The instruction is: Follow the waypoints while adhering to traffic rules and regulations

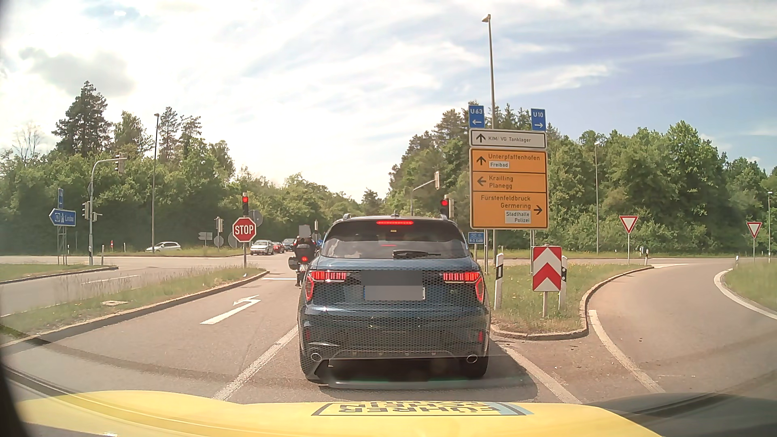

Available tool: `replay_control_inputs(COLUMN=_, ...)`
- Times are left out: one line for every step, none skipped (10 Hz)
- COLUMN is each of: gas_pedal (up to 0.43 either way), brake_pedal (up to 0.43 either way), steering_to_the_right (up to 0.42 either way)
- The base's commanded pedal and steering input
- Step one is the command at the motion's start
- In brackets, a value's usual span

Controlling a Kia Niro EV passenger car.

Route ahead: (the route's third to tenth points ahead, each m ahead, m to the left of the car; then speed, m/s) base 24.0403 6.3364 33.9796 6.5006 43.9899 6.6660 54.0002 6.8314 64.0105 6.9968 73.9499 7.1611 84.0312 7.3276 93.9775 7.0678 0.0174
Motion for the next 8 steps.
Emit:
replay_control_inputs(gas_pedal=0.000, brake_pedal=0.207, steering_to_the_right=-0.026)
replay_control_inputs(gas_pedal=0.000, brake_pedal=0.207, steering_to_the_right=-0.026)
replay_control_inputs(gas_pedal=0.000, brake_pedal=0.207, steering_to_the_right=-0.026)
replay_control_inputs(gas_pedal=0.000, brake_pedal=0.207, steering_to_the_right=-0.026)
replay_control_inputs(gas_pedal=0.000, brake_pedal=0.213, steering_to_the_right=-0.026)
replay_control_inputs(gas_pedal=0.000, brake_pedal=0.207, steering_to_the_right=-0.026)
replay_control_inputs(gas_pedal=0.000, brake_pedal=0.213, steering_to_the_right=-0.026)
replay_control_inputs(gas_pedal=0.000, brake_pedal=0.207, steering_to_the_right=-0.026)
